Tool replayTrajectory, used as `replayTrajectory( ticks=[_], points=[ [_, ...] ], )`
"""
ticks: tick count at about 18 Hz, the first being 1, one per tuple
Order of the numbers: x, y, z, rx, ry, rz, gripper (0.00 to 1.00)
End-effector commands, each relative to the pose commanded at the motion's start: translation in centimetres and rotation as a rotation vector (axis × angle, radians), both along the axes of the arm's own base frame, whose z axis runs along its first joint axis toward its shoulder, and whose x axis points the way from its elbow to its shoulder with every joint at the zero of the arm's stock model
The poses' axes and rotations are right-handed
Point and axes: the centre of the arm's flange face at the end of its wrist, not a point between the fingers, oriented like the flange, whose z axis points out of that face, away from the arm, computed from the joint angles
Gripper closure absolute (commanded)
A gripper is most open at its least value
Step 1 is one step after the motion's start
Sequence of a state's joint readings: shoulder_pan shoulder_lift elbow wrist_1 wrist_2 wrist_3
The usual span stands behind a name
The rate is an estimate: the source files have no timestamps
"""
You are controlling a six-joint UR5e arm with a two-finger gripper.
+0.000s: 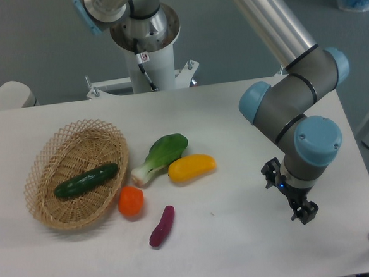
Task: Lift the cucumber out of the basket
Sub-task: 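Move the gripper over the wicker basket above the green cucumber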
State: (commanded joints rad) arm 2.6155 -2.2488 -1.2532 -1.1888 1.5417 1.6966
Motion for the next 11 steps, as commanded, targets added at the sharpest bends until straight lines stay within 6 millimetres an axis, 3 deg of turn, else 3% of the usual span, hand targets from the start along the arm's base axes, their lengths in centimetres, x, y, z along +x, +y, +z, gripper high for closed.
replayTrajectory(
  ticks=[3, 11],
  points=[
    [0.7, 0.0, 0.0, -0.003, -0.006, 0.005, 0.0],
    [4.9, 2.0, 0.3, 0.006, -0.005, 0.07, 0.0]
  ],
)
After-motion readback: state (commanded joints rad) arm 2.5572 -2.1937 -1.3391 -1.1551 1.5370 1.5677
